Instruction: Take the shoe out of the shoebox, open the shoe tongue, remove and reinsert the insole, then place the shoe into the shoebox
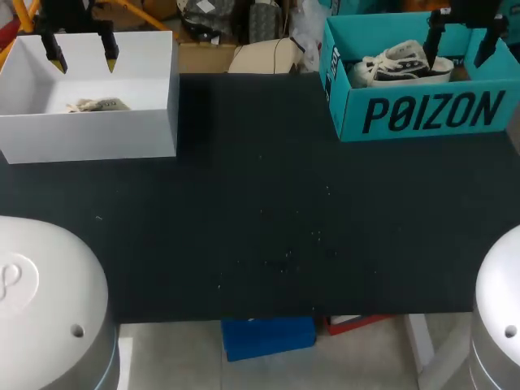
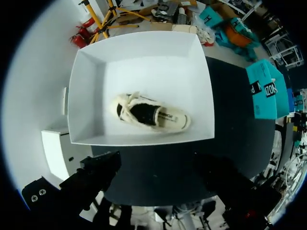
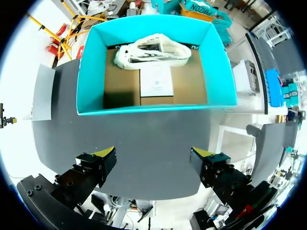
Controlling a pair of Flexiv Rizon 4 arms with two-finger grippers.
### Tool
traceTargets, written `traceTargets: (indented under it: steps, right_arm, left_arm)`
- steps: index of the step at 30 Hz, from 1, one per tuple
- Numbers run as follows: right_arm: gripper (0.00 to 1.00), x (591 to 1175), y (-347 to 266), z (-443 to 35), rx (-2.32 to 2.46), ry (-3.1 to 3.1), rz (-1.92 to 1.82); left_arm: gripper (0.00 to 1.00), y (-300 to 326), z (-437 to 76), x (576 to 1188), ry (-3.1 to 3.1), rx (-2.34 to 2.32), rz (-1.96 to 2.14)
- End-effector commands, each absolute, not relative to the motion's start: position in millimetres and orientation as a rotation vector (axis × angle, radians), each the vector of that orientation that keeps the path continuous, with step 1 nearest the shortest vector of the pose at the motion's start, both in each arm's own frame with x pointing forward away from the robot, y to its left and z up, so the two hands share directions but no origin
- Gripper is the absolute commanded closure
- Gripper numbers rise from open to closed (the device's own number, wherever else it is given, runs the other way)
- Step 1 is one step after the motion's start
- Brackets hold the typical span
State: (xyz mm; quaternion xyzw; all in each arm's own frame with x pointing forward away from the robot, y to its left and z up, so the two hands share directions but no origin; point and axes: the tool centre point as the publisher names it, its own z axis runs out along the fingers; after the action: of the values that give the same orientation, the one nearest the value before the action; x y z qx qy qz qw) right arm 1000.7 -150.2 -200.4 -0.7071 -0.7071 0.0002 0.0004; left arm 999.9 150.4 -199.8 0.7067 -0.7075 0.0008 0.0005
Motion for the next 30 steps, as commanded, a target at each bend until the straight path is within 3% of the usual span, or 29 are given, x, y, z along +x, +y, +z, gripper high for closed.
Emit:
traceTargets:
  steps: [1, 18, 23, 30]
  right_arm:
    - [0.00, 1001, -150, -200, -2.221, -2.221, 0.001]
    - [0.00, 1001, -150, -200, -2.221, -2.221, 0.001]
    - [0.00, 1009, -91, -184, -1.099, -3.291, -0.285]
    - [0.00, 1009, -91, -184, -1.099, -3.291, -0.285]
  left_arm:
    - [0.00, 150, -200, 1000, -2.222, 2.220, 0.002]
    - [0.00, 150, -200, 1000, -2.222, 2.220, 0.002]
    - [0.00, 150, -200, 1000, -2.222, 2.220, 0.002]
    - [0.00, 150, -200, 1000, -2.222, 2.220, 0.002]
